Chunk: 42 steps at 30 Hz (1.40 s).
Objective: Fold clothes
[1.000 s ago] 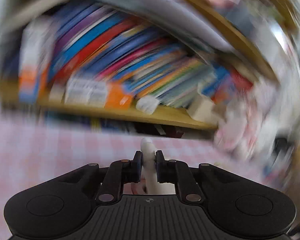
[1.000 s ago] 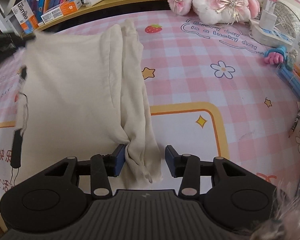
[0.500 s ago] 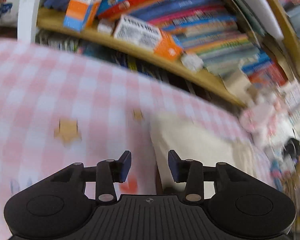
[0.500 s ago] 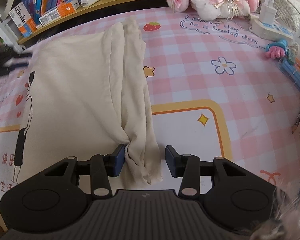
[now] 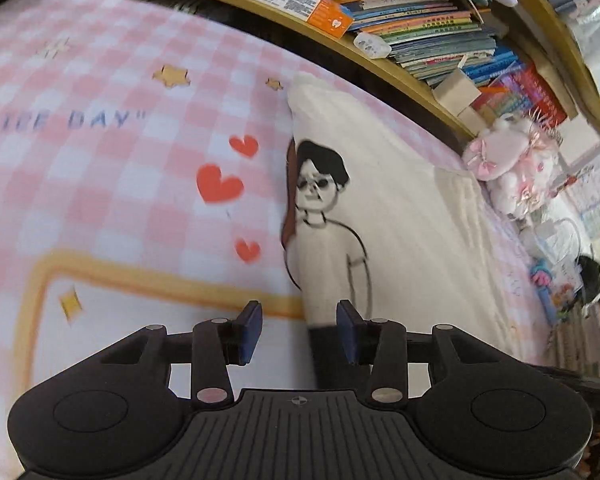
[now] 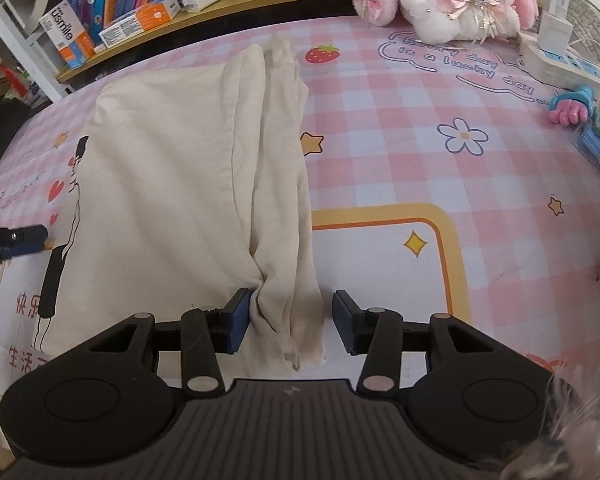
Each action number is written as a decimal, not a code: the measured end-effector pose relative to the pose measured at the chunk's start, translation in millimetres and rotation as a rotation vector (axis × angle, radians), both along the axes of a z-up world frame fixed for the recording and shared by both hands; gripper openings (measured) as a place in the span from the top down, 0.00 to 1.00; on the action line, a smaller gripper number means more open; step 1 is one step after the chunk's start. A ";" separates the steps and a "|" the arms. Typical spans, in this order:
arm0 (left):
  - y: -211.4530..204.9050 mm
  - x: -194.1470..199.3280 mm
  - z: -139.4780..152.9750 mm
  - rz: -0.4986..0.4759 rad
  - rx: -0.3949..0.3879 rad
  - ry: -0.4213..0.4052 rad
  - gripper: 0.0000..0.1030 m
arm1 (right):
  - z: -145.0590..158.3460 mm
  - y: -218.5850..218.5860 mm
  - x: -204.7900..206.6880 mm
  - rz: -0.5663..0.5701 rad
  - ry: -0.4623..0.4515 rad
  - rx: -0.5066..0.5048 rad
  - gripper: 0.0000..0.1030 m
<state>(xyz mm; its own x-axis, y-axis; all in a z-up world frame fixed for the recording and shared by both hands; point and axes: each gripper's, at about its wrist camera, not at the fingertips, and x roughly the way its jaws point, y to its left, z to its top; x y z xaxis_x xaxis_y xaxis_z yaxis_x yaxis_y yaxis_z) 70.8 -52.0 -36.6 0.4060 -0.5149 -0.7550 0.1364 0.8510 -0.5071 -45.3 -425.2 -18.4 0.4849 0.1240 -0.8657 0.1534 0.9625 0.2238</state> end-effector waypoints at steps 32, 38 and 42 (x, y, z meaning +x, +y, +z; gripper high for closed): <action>-8.8 -72.4 2.3 0.134 -0.018 0.028 0.78 | -7.4 -18.1 -12.9 0.008 0.007 0.252 0.68; -21.9 -86.5 34.6 0.071 0.129 -0.124 0.96 | -6.2 -10.7 -12.3 0.016 0.009 0.216 0.70; -23.5 -82.9 35.8 0.047 0.180 -0.110 0.95 | -1.9 -0.2 -18.6 0.057 -0.001 0.196 0.72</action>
<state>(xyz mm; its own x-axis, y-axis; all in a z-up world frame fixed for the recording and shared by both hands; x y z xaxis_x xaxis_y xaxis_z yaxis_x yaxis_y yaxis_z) -12.1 -75.5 -0.8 0.5115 -0.3549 -0.7826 0.1410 0.9331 -0.3309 -63.9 -425.4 -20.3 0.4731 0.3174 -0.8219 0.1001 0.9074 0.4081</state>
